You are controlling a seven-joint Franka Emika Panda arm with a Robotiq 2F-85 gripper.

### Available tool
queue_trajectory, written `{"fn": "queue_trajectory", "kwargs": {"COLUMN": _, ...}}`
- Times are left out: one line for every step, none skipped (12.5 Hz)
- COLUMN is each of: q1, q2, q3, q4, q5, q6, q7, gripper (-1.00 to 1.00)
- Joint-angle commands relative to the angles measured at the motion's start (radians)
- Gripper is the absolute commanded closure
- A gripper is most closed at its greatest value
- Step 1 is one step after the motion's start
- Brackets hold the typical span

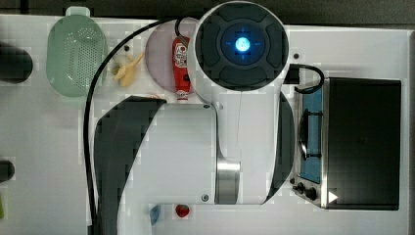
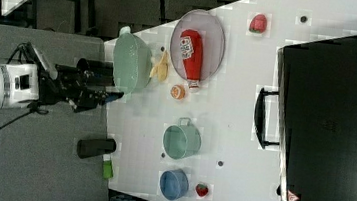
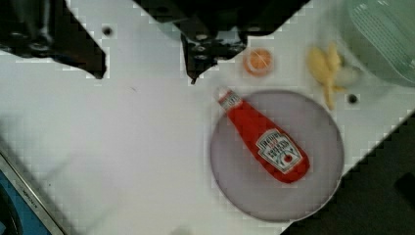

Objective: Pick ketchup from plate and place it on table.

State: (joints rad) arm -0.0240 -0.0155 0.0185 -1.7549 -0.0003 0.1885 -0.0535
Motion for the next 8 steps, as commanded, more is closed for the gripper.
{"fn": "queue_trajectory", "kwargs": {"q1": -0.092, "q2": -0.126, "q3": 0.051, "q4": -0.036, "q5": 0.014, "q6": -0.147, "q7": -0.008, "gripper": -0.54}}
{"fn": "queue_trajectory", "kwargs": {"q1": -0.092, "q2": -0.121, "q3": 0.052, "q4": -0.037, "q5": 0.014, "q6": -0.146, "q7": -0.010, "gripper": -0.76}}
{"fn": "queue_trajectory", "kwargs": {"q1": -0.091, "q2": -0.113, "q3": 0.055, "q4": -0.037, "q5": 0.014, "q6": -0.146, "q7": -0.015, "gripper": -1.00}}
{"fn": "queue_trajectory", "kwargs": {"q1": -0.090, "q2": -0.100, "q3": 0.058, "q4": -0.037, "q5": 0.014, "q6": -0.145, "q7": -0.022, "gripper": -1.00}}
{"fn": "queue_trajectory", "kwargs": {"q1": -0.089, "q2": -0.083, "q3": 0.064, "q4": -0.037, "q5": 0.014, "q6": -0.145, "q7": -0.022, "gripper": -1.00}}
{"fn": "queue_trajectory", "kwargs": {"q1": -0.089, "q2": -0.061, "q3": 0.071, "q4": -0.036, "q5": 0.014, "q6": -0.145, "q7": -0.022, "gripper": -1.00}}
{"fn": "queue_trajectory", "kwargs": {"q1": -0.088, "q2": -0.037, "q3": 0.080, "q4": -0.036, "q5": 0.014, "q6": -0.144, "q7": -0.022, "gripper": -1.00}}
{"fn": "queue_trajectory", "kwargs": {"q1": -0.086, "q2": -0.009, "q3": 0.089, "q4": -0.036, "q5": 0.014, "q6": -0.142, "q7": -0.022, "gripper": -1.00}}
